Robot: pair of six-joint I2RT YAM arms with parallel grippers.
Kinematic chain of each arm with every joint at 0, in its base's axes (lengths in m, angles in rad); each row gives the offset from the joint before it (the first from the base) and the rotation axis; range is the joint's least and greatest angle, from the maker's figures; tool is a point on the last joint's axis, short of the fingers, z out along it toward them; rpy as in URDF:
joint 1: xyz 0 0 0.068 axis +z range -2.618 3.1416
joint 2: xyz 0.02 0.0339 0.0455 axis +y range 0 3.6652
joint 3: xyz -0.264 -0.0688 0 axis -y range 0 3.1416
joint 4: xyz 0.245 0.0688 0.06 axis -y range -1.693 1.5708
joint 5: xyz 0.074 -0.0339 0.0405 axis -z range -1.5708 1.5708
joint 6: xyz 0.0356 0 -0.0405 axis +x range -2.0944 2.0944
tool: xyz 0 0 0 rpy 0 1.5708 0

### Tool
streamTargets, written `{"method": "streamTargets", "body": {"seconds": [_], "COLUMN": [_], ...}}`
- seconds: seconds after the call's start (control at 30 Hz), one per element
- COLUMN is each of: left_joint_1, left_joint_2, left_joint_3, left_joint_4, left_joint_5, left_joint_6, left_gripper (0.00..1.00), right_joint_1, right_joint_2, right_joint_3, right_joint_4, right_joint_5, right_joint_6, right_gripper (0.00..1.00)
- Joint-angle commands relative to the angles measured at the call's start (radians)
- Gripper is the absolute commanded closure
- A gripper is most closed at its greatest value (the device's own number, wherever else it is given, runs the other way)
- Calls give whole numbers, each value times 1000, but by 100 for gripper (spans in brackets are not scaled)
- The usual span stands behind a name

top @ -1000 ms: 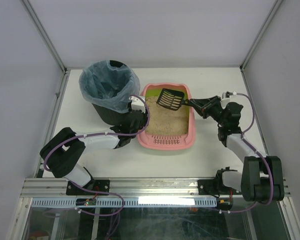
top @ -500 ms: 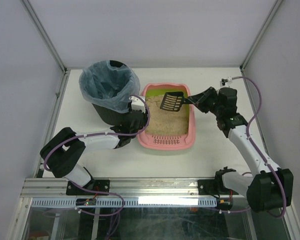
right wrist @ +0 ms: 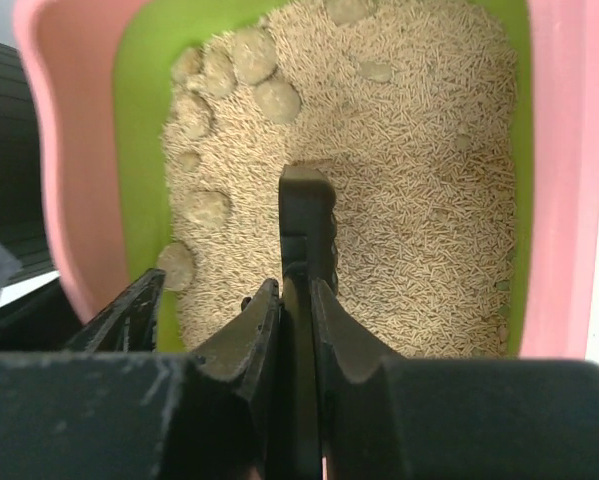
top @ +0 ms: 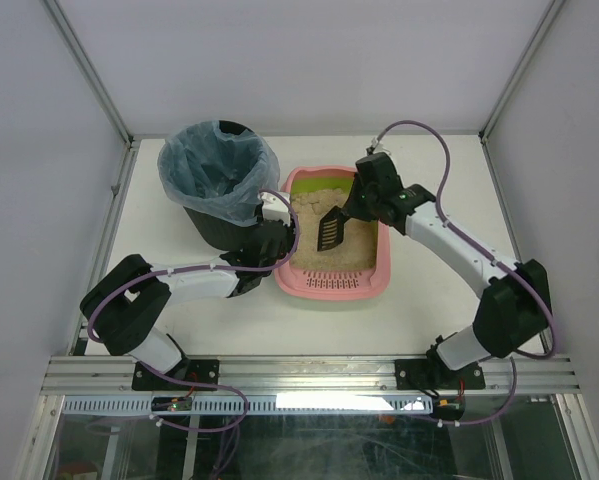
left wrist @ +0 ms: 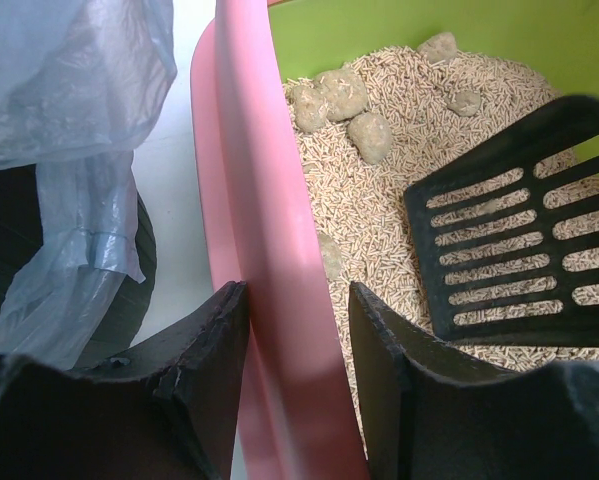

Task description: Clean the litter box

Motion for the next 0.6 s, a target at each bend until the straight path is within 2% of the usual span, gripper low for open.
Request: {"method": "streamTargets", "body": {"seconds": [0.0, 0.13, 0.2, 0.27, 0.4, 0.57], "left_joint_1": [-36, -36, -37, -36, -37, -36], "left_joint_2": [1, -1, 1, 1, 0, -2], "left_joint_3": [30, 28, 31, 31, 29, 29], "left_joint_4": [48, 49, 49, 49, 48, 49], "left_joint_5": [110, 109, 111, 111, 107, 109], "left_joint_6": [-23, -23, -23, -23, -23, -24], "left_gripper": [57, 57, 57, 57, 57, 57], "right_joint_1": [19, 27, 35, 41, 40, 28], "right_joint_2": [76, 171, 210, 231, 222, 140], "right_joint_3": [69, 42, 3, -58, -173, -261], "right_joint_4": [-67, -35, 30, 169, 410, 556], "right_joint_5": [66, 3, -69, -176, -349, -378], "right_joint_6": [-44, -14, 13, 48, 117, 174], "right_gripper": [100, 100, 100, 100, 100, 100]}}
